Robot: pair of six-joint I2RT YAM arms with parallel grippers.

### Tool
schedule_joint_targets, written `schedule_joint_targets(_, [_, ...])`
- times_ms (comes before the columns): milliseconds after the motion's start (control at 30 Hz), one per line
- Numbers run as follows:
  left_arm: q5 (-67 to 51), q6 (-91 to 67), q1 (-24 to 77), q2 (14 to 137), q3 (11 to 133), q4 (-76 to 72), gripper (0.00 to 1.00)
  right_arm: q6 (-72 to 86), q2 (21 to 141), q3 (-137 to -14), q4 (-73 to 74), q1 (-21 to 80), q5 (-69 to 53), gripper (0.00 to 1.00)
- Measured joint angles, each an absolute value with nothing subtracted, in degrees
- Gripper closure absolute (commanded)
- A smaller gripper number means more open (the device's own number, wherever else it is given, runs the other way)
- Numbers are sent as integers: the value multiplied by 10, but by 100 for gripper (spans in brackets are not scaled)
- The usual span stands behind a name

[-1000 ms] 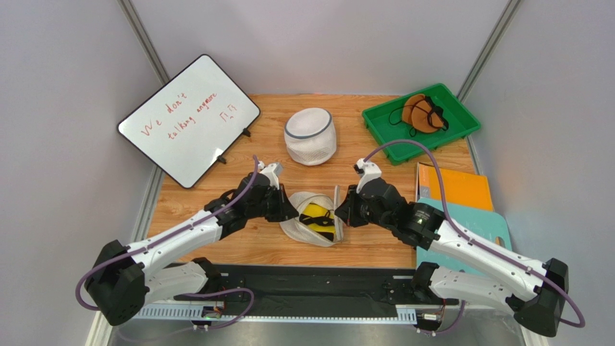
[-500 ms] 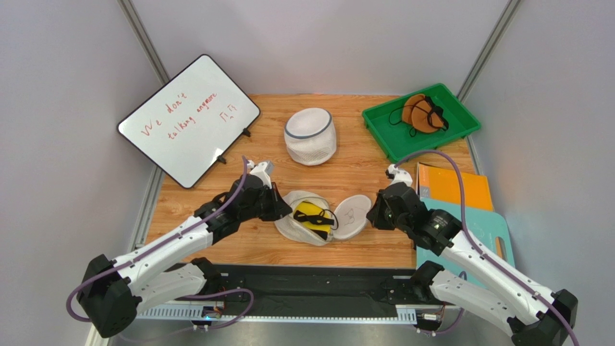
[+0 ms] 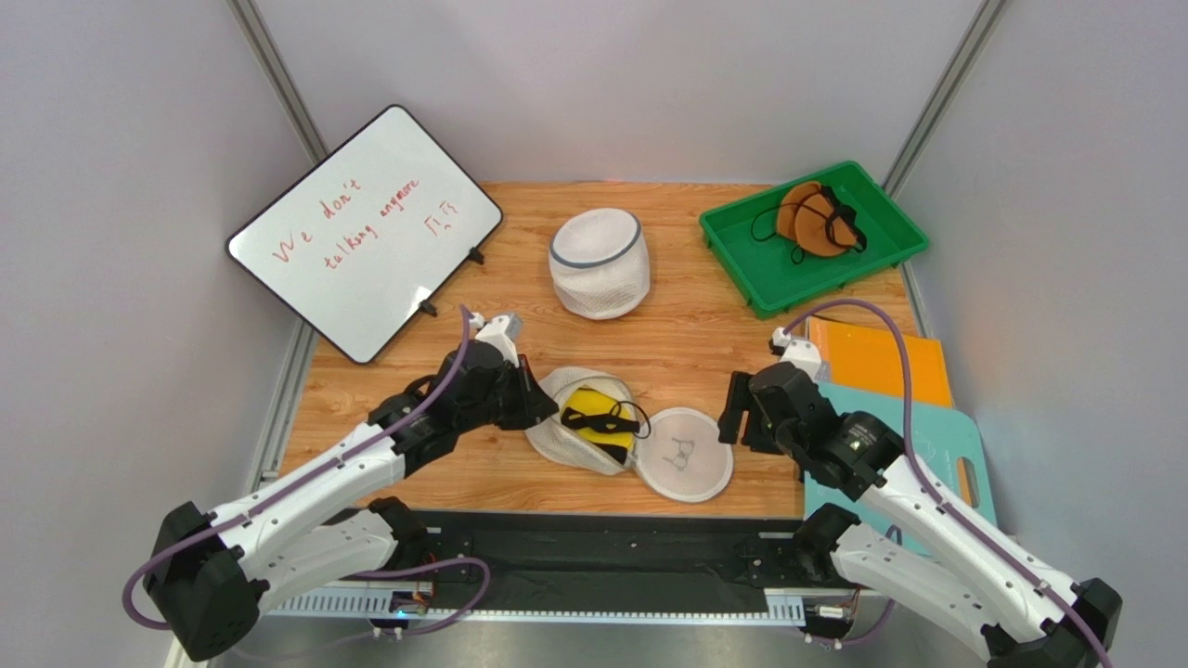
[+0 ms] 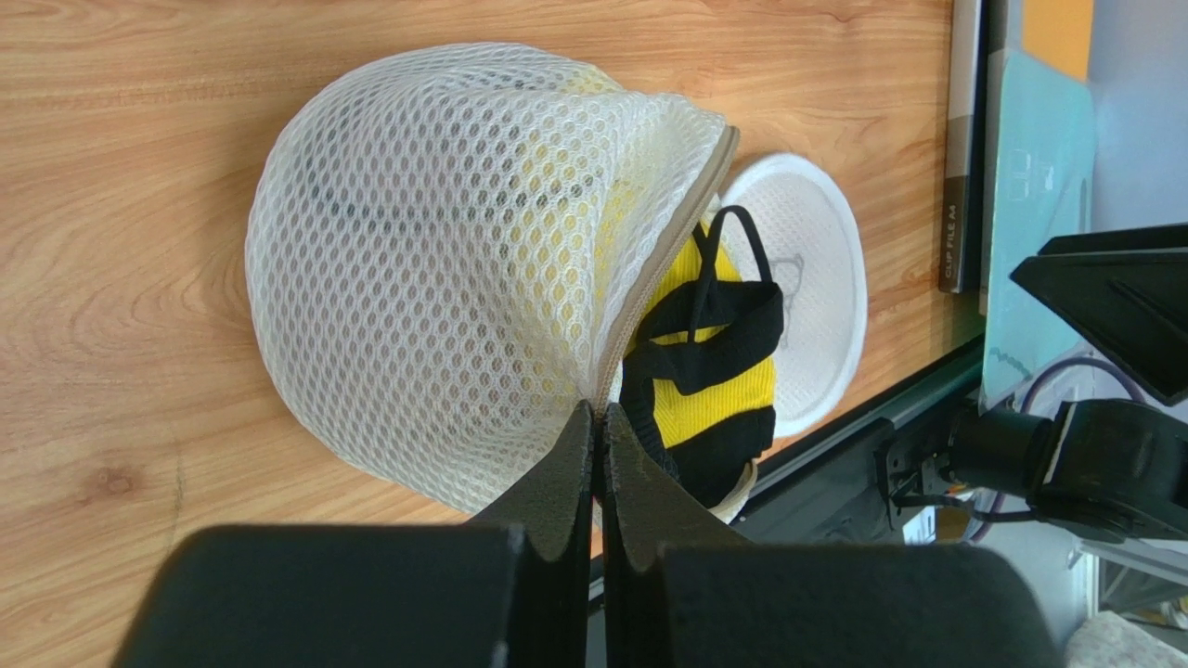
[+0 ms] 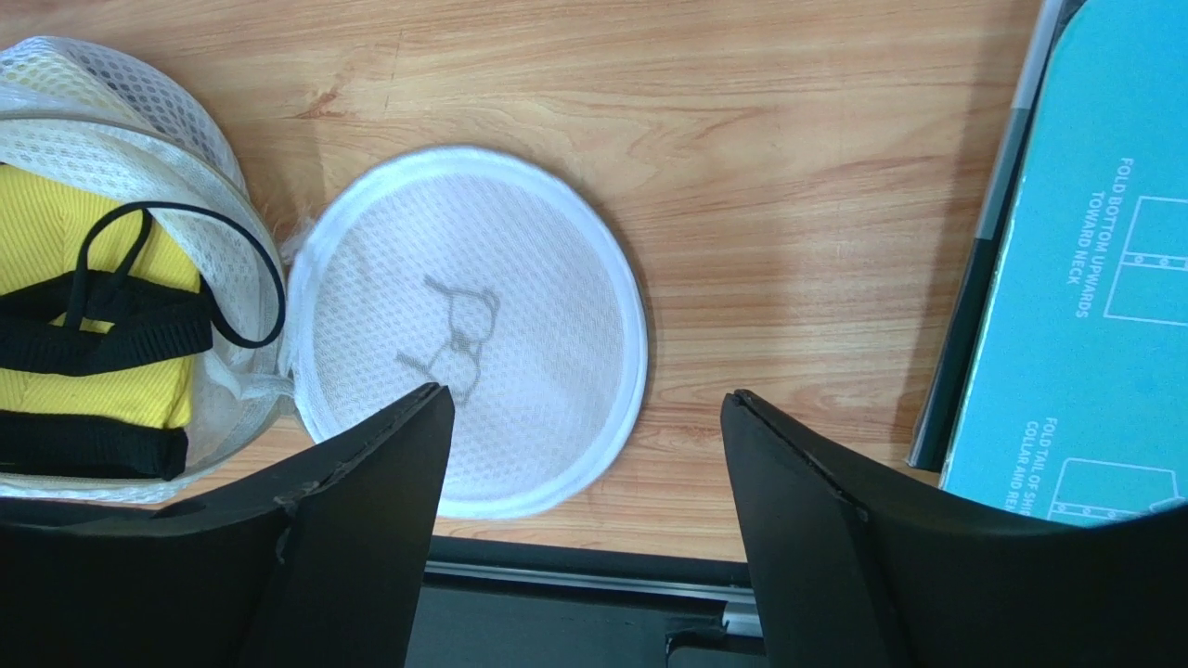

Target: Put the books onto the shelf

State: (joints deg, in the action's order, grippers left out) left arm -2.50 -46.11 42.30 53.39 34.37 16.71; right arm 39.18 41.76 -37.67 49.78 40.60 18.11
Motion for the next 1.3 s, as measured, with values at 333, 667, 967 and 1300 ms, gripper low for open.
schedule_joint_targets(333, [-27,-462,423,537,341,167,100,390,411,-415,450,404,102,25])
schedule_joint_targets(667, [-27,-468,423,536,328,167,100,469,561,-334,194,434,-93,27])
schedule_joint_targets(967, [-27,-472,423,536,326,166,100,501,649,-334,91,489,-116,30])
schedule_joint_targets(1300, [-27,-472,423,536,326,165,100,512,685,-334,76,515,-103,32])
